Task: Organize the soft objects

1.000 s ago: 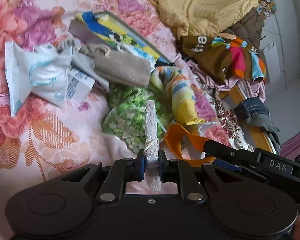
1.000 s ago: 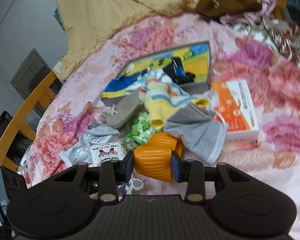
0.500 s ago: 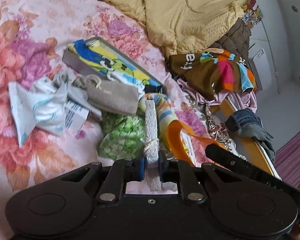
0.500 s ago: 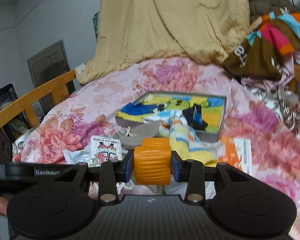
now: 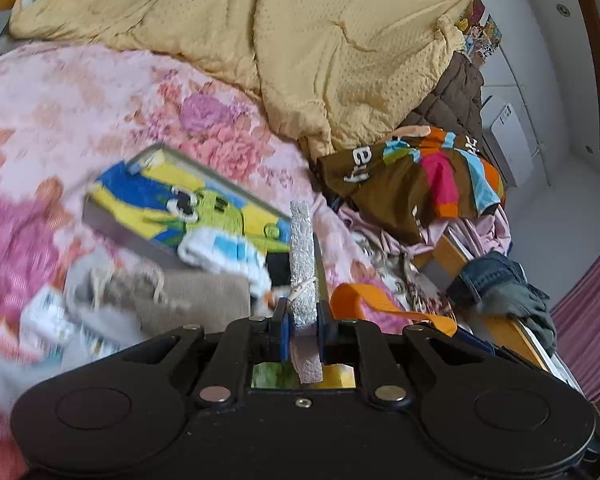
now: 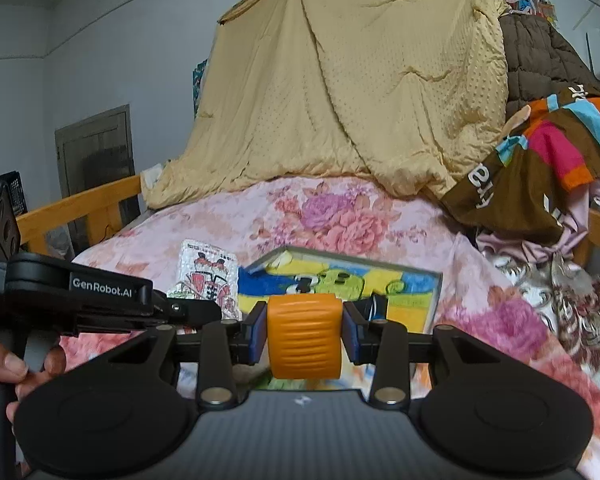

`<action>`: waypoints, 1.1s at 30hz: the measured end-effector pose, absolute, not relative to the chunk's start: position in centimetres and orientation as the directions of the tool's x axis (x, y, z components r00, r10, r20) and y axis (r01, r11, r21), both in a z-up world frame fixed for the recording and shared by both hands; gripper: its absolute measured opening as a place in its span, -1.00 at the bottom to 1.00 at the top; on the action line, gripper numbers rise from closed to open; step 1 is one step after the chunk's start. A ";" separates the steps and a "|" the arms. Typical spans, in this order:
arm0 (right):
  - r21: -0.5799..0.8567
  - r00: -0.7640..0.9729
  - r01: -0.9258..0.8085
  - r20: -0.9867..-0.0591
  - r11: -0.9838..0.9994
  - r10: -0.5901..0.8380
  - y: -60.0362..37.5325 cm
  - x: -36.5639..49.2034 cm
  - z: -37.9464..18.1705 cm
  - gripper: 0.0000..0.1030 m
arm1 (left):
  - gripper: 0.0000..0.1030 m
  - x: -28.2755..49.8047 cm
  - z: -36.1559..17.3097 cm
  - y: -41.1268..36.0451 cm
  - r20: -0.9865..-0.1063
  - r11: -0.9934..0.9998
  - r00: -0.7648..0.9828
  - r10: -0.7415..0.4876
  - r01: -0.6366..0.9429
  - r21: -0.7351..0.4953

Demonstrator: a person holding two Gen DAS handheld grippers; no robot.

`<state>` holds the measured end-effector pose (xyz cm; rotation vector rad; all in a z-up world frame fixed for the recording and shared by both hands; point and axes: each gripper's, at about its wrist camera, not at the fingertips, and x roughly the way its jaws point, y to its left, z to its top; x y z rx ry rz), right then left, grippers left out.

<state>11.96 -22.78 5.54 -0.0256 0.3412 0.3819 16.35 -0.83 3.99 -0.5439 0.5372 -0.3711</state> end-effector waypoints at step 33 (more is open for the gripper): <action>0.179 0.860 -0.226 -0.425 0.958 0.282 -26.1 33.3 1.2 -0.19 | -0.74 38.7 1.0 -4.8 -0.505 0.860 0.760 -0.409 0.136 -0.493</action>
